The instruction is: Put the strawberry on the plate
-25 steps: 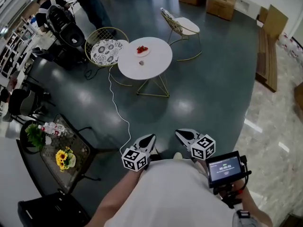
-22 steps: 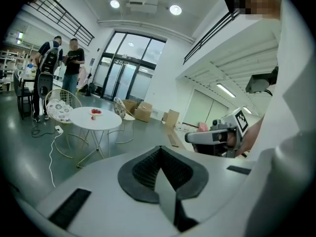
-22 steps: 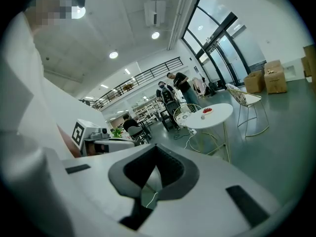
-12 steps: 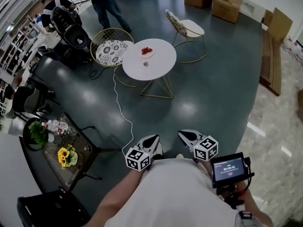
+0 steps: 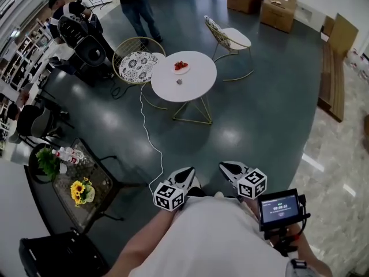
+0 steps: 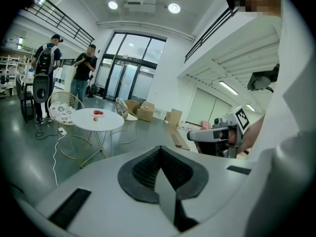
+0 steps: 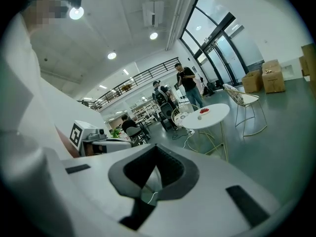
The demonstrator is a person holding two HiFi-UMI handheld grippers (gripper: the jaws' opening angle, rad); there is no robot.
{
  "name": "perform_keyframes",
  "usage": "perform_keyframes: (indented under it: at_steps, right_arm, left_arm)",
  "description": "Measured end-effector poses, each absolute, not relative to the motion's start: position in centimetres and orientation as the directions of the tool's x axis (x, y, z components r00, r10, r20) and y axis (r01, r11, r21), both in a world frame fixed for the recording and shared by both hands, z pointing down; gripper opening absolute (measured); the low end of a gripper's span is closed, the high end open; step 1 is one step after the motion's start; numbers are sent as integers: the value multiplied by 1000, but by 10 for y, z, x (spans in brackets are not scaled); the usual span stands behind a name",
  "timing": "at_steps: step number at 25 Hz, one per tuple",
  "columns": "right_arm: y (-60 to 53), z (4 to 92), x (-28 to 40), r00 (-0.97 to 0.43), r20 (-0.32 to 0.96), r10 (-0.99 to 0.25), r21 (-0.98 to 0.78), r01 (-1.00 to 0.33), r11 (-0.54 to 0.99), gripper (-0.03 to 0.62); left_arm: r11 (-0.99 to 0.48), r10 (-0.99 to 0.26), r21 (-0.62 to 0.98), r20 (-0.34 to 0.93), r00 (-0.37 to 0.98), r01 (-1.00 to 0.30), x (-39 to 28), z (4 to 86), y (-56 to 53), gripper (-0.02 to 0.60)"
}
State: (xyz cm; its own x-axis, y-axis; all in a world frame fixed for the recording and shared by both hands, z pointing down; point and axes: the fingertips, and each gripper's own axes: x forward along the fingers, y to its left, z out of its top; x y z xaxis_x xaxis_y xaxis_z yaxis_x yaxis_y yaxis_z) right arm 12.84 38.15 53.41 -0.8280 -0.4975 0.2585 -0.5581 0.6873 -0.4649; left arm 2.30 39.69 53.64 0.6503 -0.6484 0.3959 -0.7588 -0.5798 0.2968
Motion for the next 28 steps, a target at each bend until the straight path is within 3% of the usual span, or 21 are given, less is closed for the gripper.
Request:
perform_keyframes:
  at_steps: [28]
  right_arm:
    - [156,535,69,-781,321,-535,-437,-624,648,6]
  left_arm:
    - [-556,-649,342,391,653,-757,-58,553,171,6]
